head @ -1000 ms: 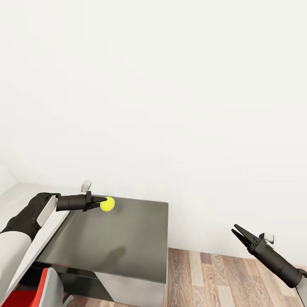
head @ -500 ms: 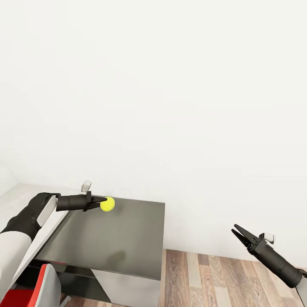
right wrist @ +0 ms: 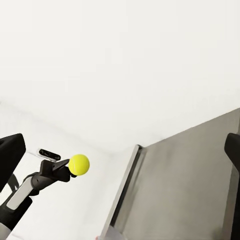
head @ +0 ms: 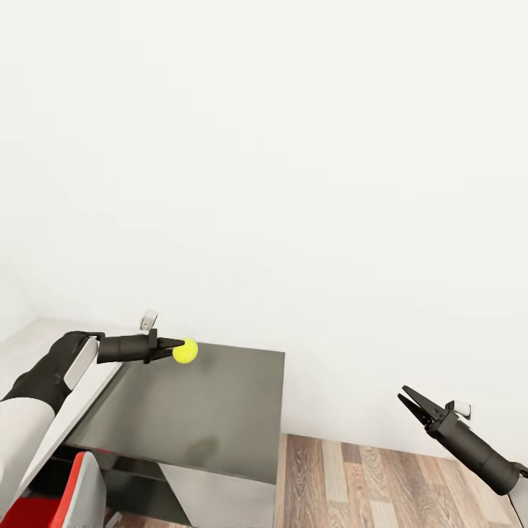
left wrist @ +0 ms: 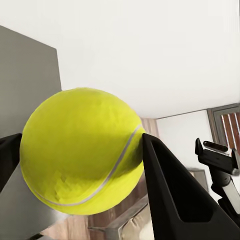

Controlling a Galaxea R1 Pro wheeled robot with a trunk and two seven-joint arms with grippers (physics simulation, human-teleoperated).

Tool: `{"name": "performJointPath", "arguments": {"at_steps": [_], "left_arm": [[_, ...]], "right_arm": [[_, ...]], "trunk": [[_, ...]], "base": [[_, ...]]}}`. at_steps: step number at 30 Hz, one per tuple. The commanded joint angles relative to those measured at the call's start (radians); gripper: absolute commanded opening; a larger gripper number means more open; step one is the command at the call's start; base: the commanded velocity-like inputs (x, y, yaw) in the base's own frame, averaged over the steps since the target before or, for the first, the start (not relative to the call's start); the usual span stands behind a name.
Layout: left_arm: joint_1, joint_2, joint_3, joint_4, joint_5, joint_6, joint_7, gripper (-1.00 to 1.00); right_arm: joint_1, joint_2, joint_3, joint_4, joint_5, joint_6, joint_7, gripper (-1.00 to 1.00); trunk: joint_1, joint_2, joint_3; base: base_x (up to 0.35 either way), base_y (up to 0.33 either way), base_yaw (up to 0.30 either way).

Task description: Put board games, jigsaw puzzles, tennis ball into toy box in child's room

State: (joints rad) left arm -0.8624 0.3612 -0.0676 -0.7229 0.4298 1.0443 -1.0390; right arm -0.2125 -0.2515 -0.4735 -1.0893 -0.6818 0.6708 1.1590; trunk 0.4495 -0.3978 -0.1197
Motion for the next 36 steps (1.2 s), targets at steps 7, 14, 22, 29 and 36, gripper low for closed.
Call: {"name": "performJointPath", "arguments": {"at_steps": [7, 14, 22, 29, 36], "left_arm": [[-0.001, 0.000, -0.004, 0.000, -0.003, -0.001, -0.007, -1.00], [-0.001, -0.001, -0.004, 0.000, -0.002, -0.001, -0.007, -1.00], [0.000, -0.001, -0.004, -0.005, -0.002, -0.001, -0.007, -1.00], [0.021, -0.001, -0.004, -0.055, -0.003, 0.001, -0.007, -1.00], [0.035, 0.000, -0.003, -0.079, -0.003, 0.002, -0.008, -1.00]], "right_arm": [[-0.001, 0.000, 0.001, 0.000, -0.004, 0.007, 0.001, 1.00], [-0.001, 0.000, 0.002, -0.001, -0.004, 0.007, -0.001, 1.00], [-0.001, 0.000, 0.004, -0.001, -0.003, 0.007, -0.001, 1.00], [-0.001, 0.000, 0.004, -0.002, -0.002, 0.007, -0.001, 1.00], [-0.001, 0.000, 0.004, -0.003, -0.002, 0.007, -0.002, 1.00]], "trunk": [[0.001, -0.002, 0.009], [0.001, -0.002, 0.019], [0.001, -0.002, 0.029], [0.001, -0.002, 0.036], [0.001, -0.002, 0.042]], "base": [[-0.050, -0.045, 0.108], [-0.005, -0.004, 0.182], [-0.066, 0.000, 0.217], [-0.137, 0.000, 0.240], [-0.025, 0.000, 0.244]]}}
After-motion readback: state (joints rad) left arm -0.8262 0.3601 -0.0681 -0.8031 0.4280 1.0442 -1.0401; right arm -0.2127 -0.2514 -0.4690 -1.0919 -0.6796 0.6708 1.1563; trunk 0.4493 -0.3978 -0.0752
